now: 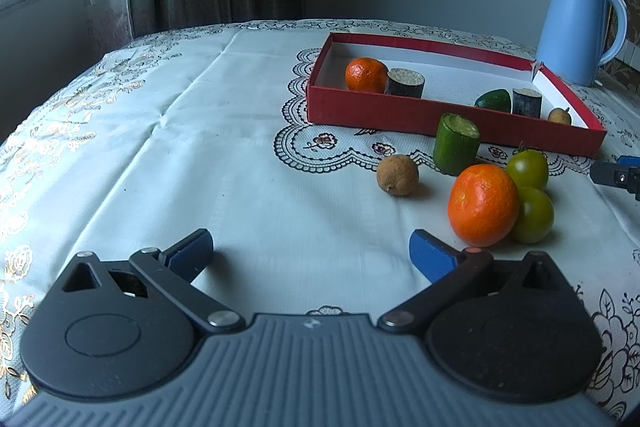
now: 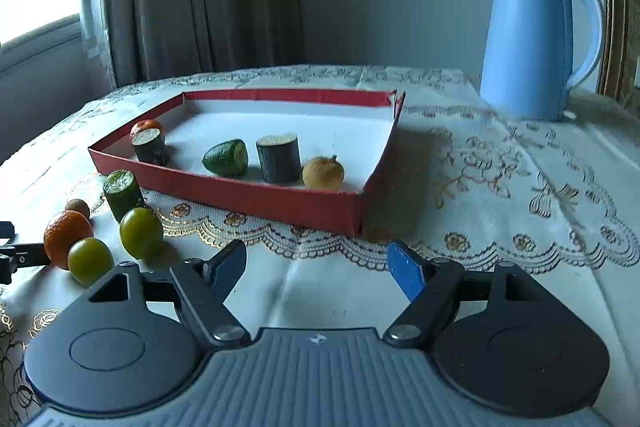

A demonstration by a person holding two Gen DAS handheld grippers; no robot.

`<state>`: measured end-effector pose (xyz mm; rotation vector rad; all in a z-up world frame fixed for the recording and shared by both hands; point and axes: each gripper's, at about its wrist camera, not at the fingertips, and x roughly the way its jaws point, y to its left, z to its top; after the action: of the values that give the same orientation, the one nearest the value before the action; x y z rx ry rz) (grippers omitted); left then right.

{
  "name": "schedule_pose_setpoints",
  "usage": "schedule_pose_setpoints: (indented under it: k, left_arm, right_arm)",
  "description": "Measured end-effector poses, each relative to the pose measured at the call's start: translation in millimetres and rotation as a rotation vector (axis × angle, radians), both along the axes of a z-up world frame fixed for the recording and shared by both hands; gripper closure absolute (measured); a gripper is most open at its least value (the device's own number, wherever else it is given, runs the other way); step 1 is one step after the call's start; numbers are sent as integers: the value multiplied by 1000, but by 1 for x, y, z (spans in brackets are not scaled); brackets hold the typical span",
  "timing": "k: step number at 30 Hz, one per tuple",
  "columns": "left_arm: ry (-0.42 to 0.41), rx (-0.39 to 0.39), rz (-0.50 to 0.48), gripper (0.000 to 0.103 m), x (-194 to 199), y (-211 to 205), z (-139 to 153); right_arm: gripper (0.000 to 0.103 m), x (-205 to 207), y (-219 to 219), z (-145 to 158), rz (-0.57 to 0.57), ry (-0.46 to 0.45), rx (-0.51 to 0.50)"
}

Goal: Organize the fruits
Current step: 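Reach the left gripper to the other small brown round fruit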

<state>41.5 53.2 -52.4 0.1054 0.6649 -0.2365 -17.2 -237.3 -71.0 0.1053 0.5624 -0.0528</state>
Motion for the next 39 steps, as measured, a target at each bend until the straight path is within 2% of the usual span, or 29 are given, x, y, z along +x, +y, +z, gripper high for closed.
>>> schedule_pose_setpoints:
  k: [3, 7, 13, 16, 22, 25, 31, 37, 39]
  left_arm:
    - [10, -9, 38, 0, 2, -1, 2]
    - [12, -48, 39, 0, 6, -5, 8]
    - [-38, 0, 16, 0, 15, -27, 14]
    - [-42, -10, 17, 0, 23, -31, 17]
    - [17, -91, 13, 0, 41, -25, 14]
    - [36, -105, -16, 15, 40, -20, 17]
    - [26, -68, -74, 22, 38, -9, 19]
    - [28, -12, -220, 26, 37, -17, 17]
    - [34, 4, -230, 34, 39, -22, 14]
  right_arm:
    - [21, 4, -4, -4, -5, 34, 26]
    - [19, 3, -5, -4, 1, 33, 34]
    - [18, 4, -5, -4, 3, 37, 30]
    - [18, 4, -4, -4, 4, 38, 27]
    - [17, 5, -2, -4, 7, 42, 19]
    - [17, 5, -2, -4, 7, 43, 19]
    - [16, 6, -1, -5, 8, 44, 14]
    - [16, 6, -1, -5, 9, 46, 11]
    - [16, 6, -1, -5, 9, 46, 9]
